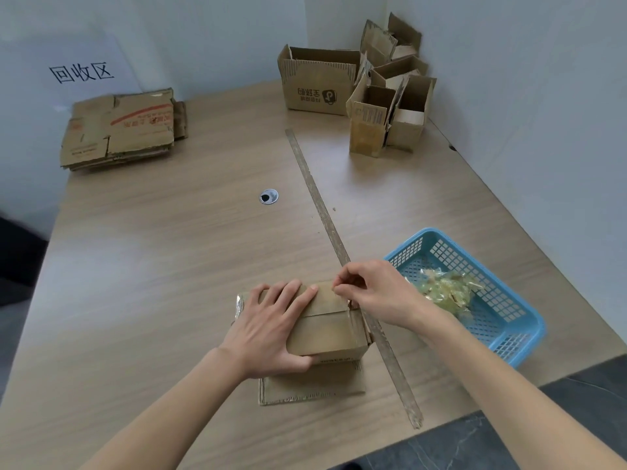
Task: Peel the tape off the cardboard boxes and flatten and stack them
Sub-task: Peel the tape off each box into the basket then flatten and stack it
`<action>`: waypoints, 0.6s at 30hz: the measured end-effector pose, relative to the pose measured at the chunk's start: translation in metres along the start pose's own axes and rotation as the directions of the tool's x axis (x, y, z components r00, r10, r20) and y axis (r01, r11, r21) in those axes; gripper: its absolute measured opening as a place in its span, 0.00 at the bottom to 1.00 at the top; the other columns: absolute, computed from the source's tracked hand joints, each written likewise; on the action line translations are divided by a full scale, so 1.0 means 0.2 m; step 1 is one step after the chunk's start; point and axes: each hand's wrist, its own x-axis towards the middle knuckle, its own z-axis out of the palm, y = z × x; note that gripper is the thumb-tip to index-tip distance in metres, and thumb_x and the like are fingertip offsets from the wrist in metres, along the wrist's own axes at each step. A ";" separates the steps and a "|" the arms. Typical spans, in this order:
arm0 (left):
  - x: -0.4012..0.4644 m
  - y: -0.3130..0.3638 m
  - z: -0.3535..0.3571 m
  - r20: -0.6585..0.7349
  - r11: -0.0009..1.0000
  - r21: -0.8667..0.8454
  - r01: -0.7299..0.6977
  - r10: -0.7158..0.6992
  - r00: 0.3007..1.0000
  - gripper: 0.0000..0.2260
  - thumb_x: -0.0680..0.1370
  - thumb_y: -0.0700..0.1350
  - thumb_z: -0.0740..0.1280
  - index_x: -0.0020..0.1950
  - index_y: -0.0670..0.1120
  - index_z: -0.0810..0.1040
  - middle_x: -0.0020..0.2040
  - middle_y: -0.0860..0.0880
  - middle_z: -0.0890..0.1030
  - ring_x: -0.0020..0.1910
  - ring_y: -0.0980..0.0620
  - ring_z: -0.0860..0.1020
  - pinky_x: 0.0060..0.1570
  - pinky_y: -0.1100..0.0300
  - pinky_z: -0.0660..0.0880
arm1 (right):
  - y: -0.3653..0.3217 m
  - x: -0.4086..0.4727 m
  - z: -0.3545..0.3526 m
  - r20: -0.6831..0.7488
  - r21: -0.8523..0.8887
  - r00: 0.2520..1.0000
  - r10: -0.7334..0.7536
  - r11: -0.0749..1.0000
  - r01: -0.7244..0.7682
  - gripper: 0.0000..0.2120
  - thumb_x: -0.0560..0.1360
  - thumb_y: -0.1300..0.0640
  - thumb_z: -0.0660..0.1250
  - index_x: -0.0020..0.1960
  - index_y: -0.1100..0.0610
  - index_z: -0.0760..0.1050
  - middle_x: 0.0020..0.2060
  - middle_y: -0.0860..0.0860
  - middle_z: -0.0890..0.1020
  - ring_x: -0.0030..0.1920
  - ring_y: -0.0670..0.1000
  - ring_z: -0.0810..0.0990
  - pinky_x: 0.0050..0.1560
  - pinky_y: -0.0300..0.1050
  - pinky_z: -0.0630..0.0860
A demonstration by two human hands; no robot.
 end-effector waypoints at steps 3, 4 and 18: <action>0.00 0.00 0.00 0.009 1.000 -0.020 0.008 -0.008 1.000 0.50 0.65 0.77 0.64 0.80 0.51 0.61 0.71 0.48 0.69 0.70 0.45 0.70 0.70 0.42 0.65 | 0.08 -0.06 -0.07 0.086 0.150 0.996 0.001 0.989 -0.014 0.07 0.77 0.60 0.74 0.53 0.52 0.84 0.44 0.45 0.86 0.47 0.42 0.84 0.52 0.37 0.79; 0.00 0.00 0.00 0.011 1.000 -0.025 0.012 -0.012 1.000 0.50 0.65 0.77 0.64 0.80 0.51 0.60 0.72 0.48 0.69 0.70 0.45 0.70 0.70 0.43 0.64 | 0.10 -0.08 -0.09 0.125 0.145 0.992 -0.030 0.989 0.011 0.12 0.75 0.62 0.75 0.57 0.51 0.84 0.47 0.44 0.86 0.50 0.43 0.84 0.55 0.37 0.79; 0.00 -0.01 0.01 0.031 1.000 -0.022 0.021 -0.020 0.999 0.50 0.65 0.77 0.63 0.80 0.52 0.60 0.72 0.49 0.68 0.71 0.46 0.68 0.72 0.44 0.61 | 0.05 0.01 -0.09 0.370 -0.331 0.895 -0.248 0.865 0.376 0.02 0.79 0.56 0.71 0.49 0.54 0.79 0.73 0.47 0.73 0.68 0.46 0.74 0.69 0.43 0.70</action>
